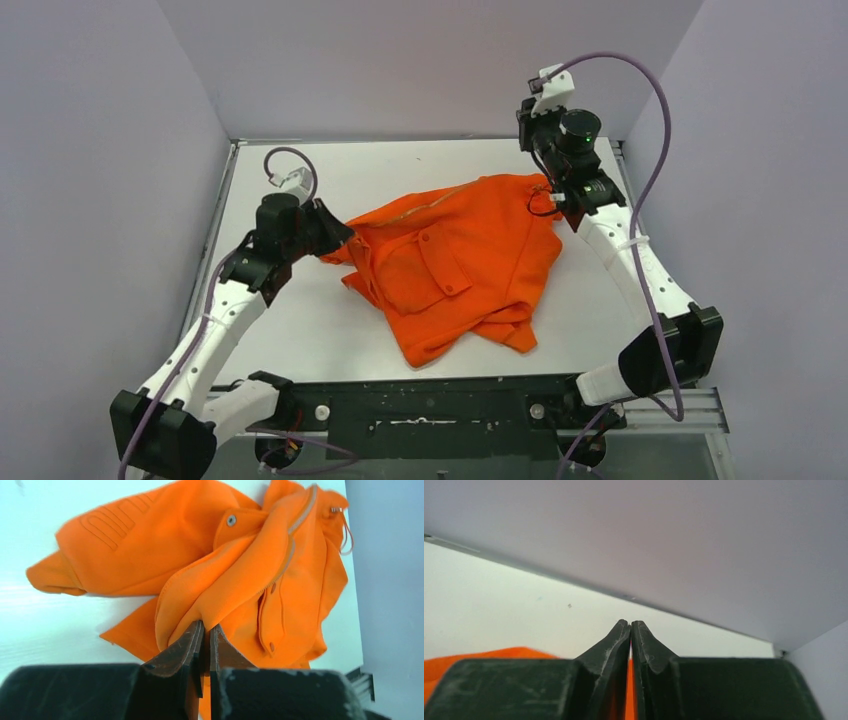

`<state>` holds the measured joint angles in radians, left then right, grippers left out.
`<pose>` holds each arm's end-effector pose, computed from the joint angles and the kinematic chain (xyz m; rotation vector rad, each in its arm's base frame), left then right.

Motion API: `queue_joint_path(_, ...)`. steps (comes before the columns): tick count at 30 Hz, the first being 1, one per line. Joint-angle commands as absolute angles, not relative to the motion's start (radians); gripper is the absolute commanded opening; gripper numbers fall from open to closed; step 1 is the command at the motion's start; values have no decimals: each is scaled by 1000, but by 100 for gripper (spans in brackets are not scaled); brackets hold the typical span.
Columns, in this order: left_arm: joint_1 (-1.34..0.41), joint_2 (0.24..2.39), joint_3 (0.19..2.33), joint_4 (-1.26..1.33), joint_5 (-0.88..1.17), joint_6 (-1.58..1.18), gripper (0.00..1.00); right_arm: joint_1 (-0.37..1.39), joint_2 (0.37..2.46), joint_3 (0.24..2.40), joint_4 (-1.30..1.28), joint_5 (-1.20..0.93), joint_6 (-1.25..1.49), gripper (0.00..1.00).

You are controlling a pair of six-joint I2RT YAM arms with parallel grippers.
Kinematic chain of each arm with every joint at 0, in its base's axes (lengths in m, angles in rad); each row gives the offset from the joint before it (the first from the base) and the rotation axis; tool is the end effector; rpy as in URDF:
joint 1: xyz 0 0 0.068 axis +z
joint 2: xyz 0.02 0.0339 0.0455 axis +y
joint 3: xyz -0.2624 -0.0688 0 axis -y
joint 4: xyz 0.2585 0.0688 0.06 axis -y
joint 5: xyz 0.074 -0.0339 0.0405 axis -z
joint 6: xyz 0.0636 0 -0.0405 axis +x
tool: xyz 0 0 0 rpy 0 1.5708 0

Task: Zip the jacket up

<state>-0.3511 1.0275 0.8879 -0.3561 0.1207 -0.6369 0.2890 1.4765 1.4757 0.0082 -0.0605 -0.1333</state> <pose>0.2503 -0.0998 0.2963 -0.2289 2.1329 -0.7200 0.3740 0.1152 0.4355 -0.3747 1.5204 0.1698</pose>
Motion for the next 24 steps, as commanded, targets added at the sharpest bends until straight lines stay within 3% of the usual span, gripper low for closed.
queue_joint_path(1, -234, 1086, 1029, -289, 165, -602, 0, 304, 1354, 1309, 81, -159, 95, 10)
queue_joint_path(5, -165, 1140, 1098, -312, 174, -603, 0, 334, 1298, 1162, 61, -191, 249, 27)
queue_joint_path(14, -94, 1175, 1090, -324, 118, -587, 2, 467, 1206, 882, 31, -211, 357, 48)
queue_joint_path(24, -94, 1124, 1010, -379, 27, -536, 47, 566, 1181, 723, -8, -155, 419, 56)
